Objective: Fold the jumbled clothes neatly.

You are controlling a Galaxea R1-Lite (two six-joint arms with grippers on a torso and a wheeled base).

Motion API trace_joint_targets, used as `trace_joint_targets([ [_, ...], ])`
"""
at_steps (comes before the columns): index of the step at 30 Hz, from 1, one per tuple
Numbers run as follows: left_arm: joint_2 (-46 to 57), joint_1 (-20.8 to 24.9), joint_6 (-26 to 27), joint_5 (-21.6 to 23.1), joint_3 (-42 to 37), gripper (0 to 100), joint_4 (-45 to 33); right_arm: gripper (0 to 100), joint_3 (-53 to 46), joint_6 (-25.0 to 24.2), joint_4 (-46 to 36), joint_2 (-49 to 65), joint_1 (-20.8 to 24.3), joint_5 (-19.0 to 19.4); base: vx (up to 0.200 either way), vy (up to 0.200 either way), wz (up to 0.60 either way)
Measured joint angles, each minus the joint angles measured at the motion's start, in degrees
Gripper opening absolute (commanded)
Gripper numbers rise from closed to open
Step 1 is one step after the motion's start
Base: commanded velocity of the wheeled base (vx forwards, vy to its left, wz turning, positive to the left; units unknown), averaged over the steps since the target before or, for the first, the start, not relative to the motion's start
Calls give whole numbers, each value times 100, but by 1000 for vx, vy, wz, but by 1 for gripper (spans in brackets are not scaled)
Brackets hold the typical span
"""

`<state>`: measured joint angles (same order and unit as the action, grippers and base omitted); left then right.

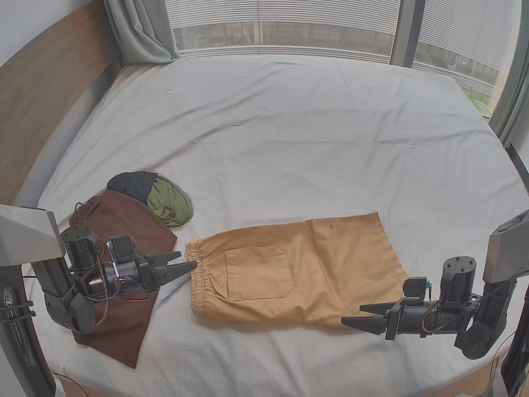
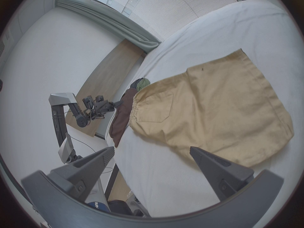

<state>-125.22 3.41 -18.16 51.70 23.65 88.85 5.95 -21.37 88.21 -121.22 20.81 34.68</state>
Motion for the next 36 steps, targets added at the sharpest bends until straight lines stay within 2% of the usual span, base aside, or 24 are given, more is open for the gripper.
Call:
trace_joint_targets([
  [12, -135, -4, 38, 74, -146, 100, 0, 100, 356, -148, 0, 105, -135, -20, 0, 0, 0],
  [36, -1161, 11, 29, -11, -6, 100, -5, 100, 472, -194, 0, -68, -138, -34, 0, 0, 0],
])
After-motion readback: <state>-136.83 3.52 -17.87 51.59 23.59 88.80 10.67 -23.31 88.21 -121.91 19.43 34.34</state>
